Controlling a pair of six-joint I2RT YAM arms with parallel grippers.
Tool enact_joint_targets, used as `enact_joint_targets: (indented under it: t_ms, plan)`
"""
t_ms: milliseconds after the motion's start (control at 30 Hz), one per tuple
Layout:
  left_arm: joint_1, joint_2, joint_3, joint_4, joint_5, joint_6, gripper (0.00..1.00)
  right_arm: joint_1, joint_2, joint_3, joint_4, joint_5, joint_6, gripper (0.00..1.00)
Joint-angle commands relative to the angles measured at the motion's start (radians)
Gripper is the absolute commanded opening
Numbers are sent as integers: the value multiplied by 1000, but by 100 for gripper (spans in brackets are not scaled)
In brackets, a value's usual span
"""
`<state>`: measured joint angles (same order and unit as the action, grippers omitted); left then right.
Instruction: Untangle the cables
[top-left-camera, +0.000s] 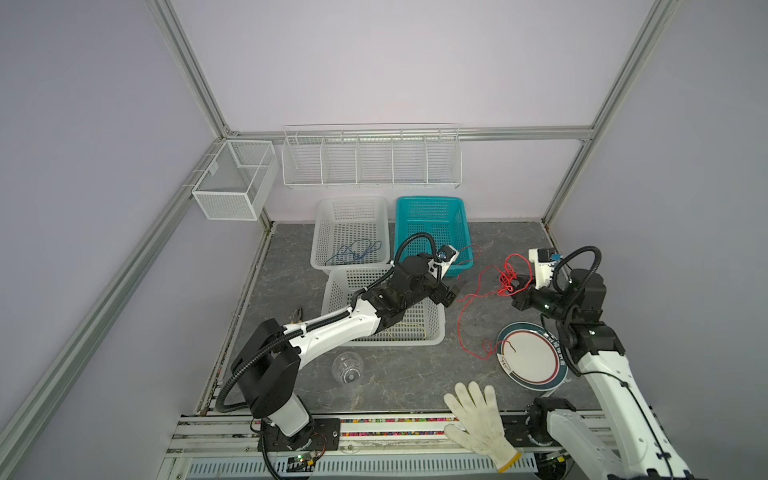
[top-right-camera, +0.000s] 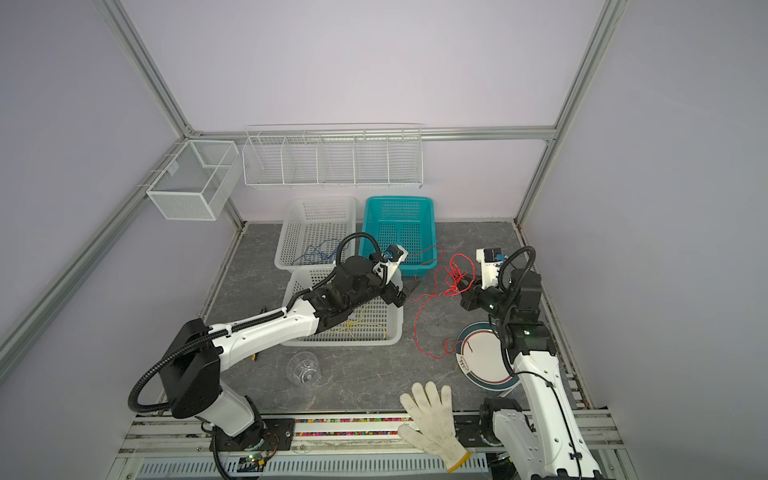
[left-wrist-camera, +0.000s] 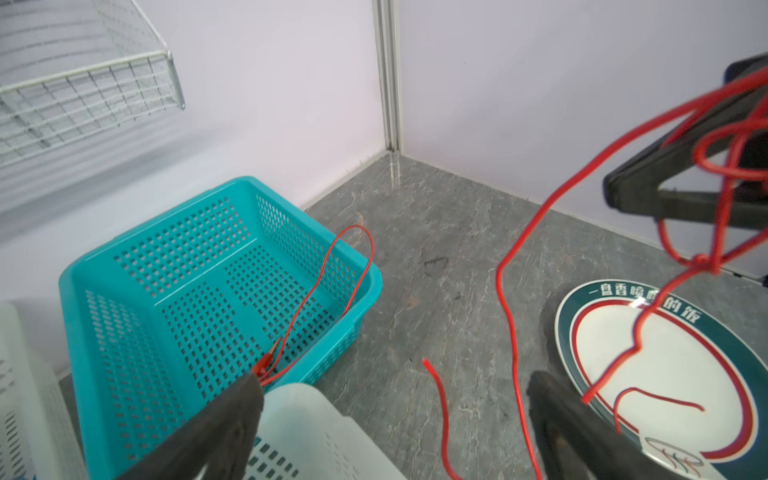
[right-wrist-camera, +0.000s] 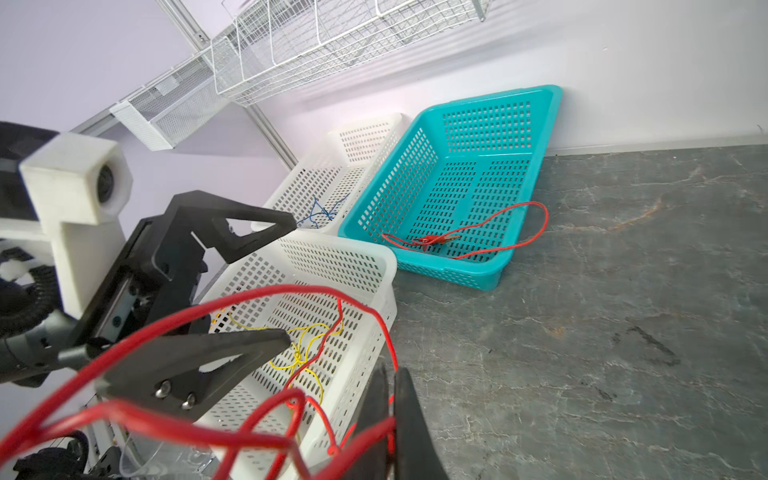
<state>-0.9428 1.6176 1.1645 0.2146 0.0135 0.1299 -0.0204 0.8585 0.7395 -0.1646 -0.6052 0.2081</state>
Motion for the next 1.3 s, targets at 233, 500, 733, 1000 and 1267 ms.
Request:
enact_joint_targets:
  t_ms: [233,500,733,1000,1267]
  plan:
    - [-1,28,7,226,220,50,100,19,17,21,40,-75,-25,6]
    - [-1,102,80,244,290,42,92,29,22,23,37,-74,-26,7]
    - [-2,158,138,274,319,11,76,35,24,24,33,-71,-27,7]
    - [-2,204,183,298,331,-15,54,44,34,28,16,-41,-29,7]
    - [-4,225,203,287,357,-29,25,54,43,31,7,-21,-33,7]
